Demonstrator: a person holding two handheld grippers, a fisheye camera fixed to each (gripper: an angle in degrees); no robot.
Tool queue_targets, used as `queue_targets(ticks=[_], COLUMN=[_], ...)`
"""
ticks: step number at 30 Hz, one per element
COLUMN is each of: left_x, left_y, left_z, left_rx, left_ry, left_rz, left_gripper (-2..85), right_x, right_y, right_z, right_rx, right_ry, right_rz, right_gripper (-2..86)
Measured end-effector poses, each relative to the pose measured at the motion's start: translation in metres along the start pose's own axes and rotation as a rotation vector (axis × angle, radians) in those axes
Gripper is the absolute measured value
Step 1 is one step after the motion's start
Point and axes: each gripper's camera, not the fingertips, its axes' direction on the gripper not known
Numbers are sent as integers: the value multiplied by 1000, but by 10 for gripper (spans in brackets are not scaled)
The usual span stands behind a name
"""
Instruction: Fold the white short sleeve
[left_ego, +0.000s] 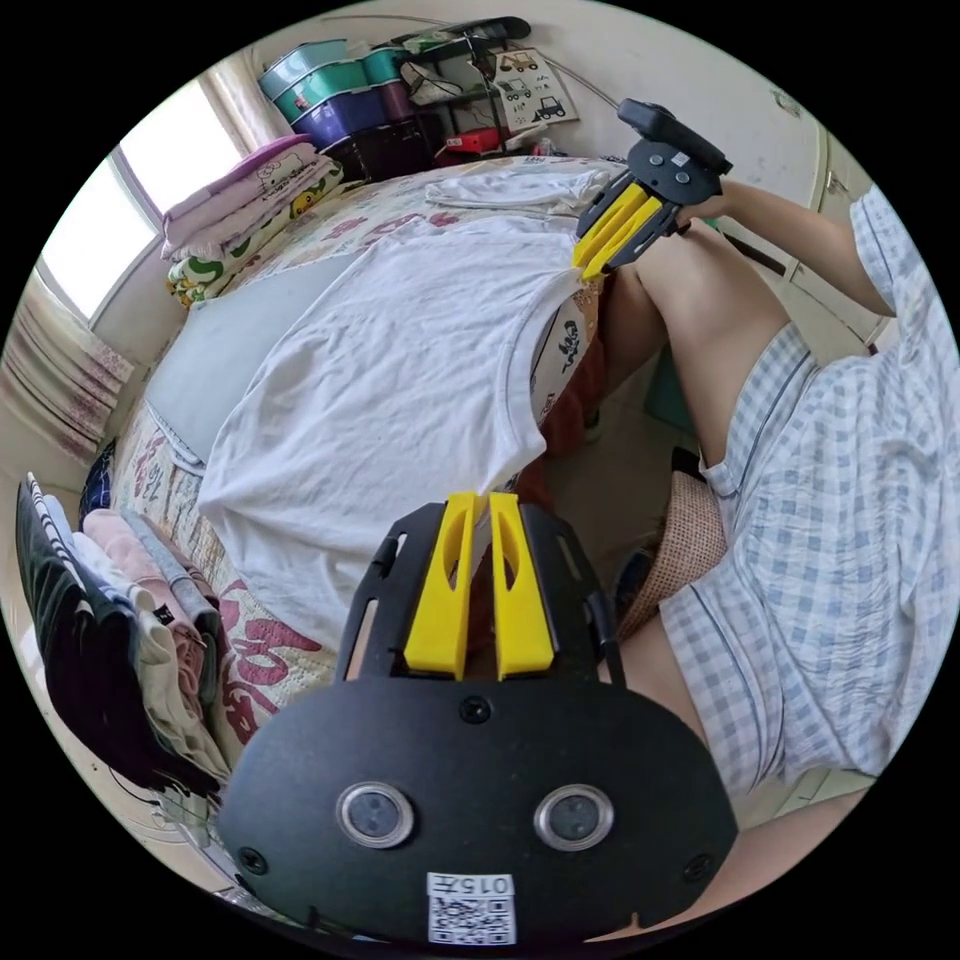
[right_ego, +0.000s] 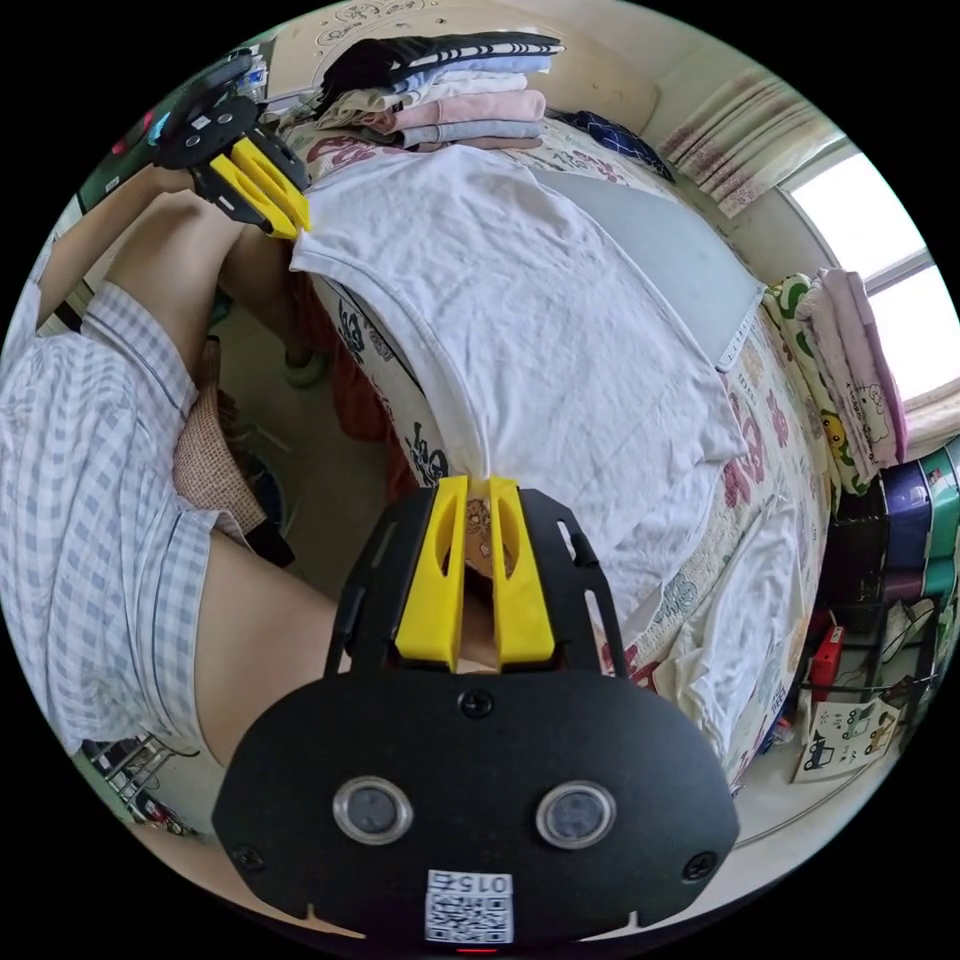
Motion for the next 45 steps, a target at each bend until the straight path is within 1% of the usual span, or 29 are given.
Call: queue_targets(ticks=[5, 10, 12, 13, 14, 15, 16, 18, 19, 20, 21, 22, 23, 25, 26, 27, 28, 30, 33, 37, 39, 40, 43, 44, 45], left_x=[-20, -77, -117, -129, -155, -188, -207, -287, -304, -331, -347, -351, -349, -333, -321, -312, -308, -300, -307, -327, -337, -339, -364, -377, -388], left_y=[1, -5, -23, -30, -48, -71, -83, -129, -137, -147, -152, -153, -153, -147, -139, -130, -126, -120, -127, -138, -146, -145, -133, -124, -113], left_z=[-17, -42, -51, -53, -57, -63, -66, -80, -82, -85, -85, -84, -82, -69, -52, -30, -18, 27, 63, 83, 103, 105, 102, 95, 86], left_rx=[84, 198, 241, 247, 261, 286, 307, 399, 427, 467, 490, 498, 513, 492, 448, 391, 356, 217, 118, 97, 6, 4, 62, 110, 160], left_ry=[40, 59, -2, -33, -92, -152, -173, -282, -300, -320, -314, -299, -273, -254, -235, -195, -174, -142, -93, -2, 25, 22, 134, 192, 207], left_rz=[-68, -216, -281, -294, -307, -337, -359, -558, -600, -700, -773, -780, -735, -626, -563, -507, -481, -411, -399, -392, -376, -378, -459, -491, -531], left_gripper=[-2, 1, 2, 2, 3, 3, 4, 7, 8, 12, 17, 20, 28, 37, 42, 48, 51, 90, 130, 130, 108, 101, 66, 53, 30], right_x=[24, 88, 141, 157, 191, 232, 255, 348, 368, 400, 420, 426, 425, 407, 389, 371, 363, 338, 332, 340, 357, 361, 389, 407, 432], right_y=[10, 9, -10, -19, -42, -73, -91, -156, -168, -183, -191, -193, -195, -192, -185, -176, -172, -158, -158, -172, -180, -180, -179, -173, -164], right_z=[10, -5, -12, -12, -11, -10, -10, -20, -24, -27, -25, -23, -15, 7, 31, 65, 83, 161, 222, 250, 267, 269, 275, 272, 268], right_rx=[32, 162, 251, 268, 292, 303, 310, 402, 439, 510, 570, 600, 644, 628, 586, 502, 451, 264, 151, 129, 93, 89, 86, 109, 130], right_ry=[-61, -102, -88, -73, -35, 17, 43, 139, 144, 103, 16, -33, -107, -141, -157, -165, -166, -165, -148, -58, -39, -29, -9, -58, -141], right_rz=[26, 93, 140, 153, 178, 221, 257, 506, 572, 686, 757, 767, 715, 573, 460, 374, 347, 246, 226, 202, 228, 228, 263, 292, 341], right_gripper=[40, 33, 29, 27, 23, 17, 14, -2, -4, -6, -6, -6, -4, 5, 19, 41, 53, 98, 132, 133, 113, 107, 50, 25, 5])
